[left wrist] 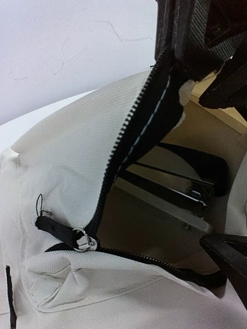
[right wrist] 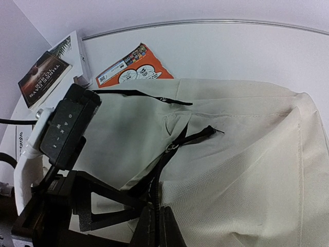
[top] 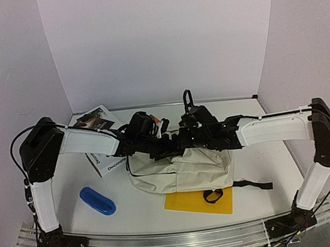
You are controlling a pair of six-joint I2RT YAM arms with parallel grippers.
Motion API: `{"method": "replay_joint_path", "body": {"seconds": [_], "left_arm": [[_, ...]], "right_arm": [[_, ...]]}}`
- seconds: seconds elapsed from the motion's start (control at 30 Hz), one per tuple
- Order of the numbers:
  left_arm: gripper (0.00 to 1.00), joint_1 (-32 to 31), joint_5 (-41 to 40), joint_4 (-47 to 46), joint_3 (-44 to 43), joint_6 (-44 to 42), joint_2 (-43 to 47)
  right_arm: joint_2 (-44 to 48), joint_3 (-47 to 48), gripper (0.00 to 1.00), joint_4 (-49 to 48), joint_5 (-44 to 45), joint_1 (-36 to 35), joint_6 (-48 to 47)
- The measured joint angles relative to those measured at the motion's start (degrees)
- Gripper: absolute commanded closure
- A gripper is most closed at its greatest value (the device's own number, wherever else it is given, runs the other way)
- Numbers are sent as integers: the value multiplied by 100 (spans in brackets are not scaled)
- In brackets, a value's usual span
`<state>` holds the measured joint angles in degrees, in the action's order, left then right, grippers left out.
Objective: Pack the student bag
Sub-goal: Place the stationery in the student bag, then pick up the personal item from the center of the board.
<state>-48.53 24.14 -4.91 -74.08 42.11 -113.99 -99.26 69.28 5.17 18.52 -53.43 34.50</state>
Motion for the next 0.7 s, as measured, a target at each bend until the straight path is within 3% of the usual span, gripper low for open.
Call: {"method": "replay_joint_path", "body": {"seconds": [0.17, 0.47, 0.7], "left_arm": [[11, -28, -245, 57, 260, -85, 295], [15, 22, -955, 435, 1012, -164, 1436], [14, 389, -1580, 2028, 1252, 168, 2684]], "right_arm": [[2, 0, 100, 0, -2, -2, 0], [2, 0, 100, -4, 0, -2, 0], [4, 0, 100, -4, 0, 0, 0]]}}
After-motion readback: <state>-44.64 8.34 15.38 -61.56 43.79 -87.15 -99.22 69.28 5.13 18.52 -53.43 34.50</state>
